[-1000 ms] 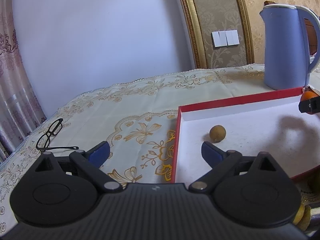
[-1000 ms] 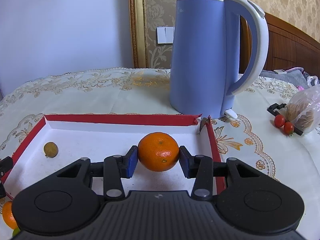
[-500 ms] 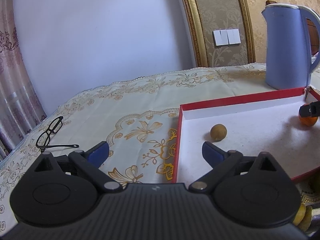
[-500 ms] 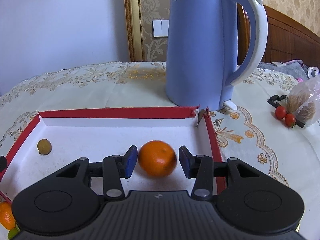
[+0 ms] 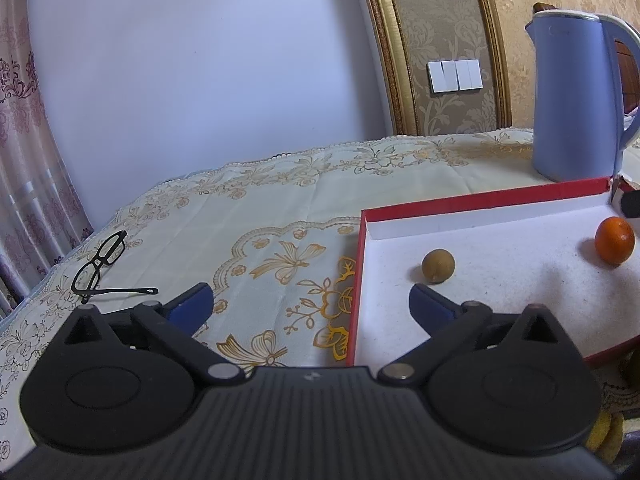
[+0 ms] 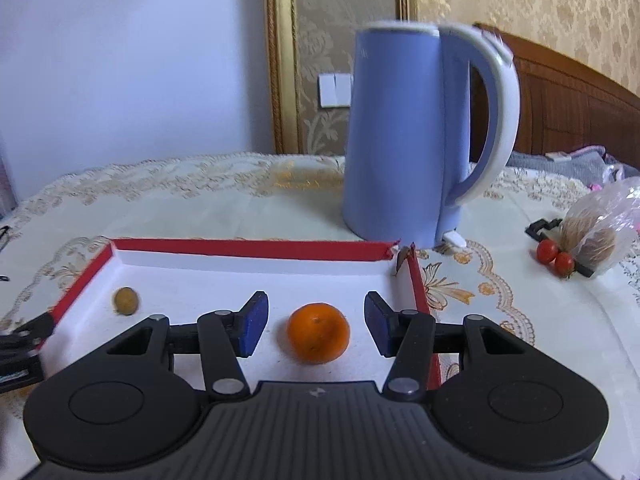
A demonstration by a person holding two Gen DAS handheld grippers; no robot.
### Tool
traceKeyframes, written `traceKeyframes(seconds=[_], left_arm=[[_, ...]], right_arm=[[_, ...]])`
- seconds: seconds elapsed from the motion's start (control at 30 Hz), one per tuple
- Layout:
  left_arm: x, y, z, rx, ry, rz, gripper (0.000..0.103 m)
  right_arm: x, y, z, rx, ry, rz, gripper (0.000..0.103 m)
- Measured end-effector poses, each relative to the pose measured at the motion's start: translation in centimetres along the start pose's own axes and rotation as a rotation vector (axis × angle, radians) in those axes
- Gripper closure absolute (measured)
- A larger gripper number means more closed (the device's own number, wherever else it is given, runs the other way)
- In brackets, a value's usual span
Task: Organize fruits
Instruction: 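Carry the orange into the tray and open the right gripper, then move the left tool back to the fruits and grasp the large orange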
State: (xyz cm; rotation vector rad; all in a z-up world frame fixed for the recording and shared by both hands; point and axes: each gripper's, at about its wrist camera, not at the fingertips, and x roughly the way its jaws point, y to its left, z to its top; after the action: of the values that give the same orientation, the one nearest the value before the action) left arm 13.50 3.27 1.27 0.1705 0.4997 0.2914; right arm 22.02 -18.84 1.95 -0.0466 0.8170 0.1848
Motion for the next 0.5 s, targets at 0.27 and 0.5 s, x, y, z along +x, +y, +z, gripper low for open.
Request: traceKeyframes(seconds=[0.27, 0.5], left_arm=[[-0.5, 0.3, 0.2, -0.026, -0.027, 0.008, 0.000], [-2.8, 2.6, -0.6, -0.052, 0.004, -0.151, 0.000]], right_arm=[[-5.6, 2.1, -1.4, -0.076, -0.095, 0.006, 0.043], [-10.6, 1.8, -4.0, -0.078, -0.165, 0.033, 0.040]])
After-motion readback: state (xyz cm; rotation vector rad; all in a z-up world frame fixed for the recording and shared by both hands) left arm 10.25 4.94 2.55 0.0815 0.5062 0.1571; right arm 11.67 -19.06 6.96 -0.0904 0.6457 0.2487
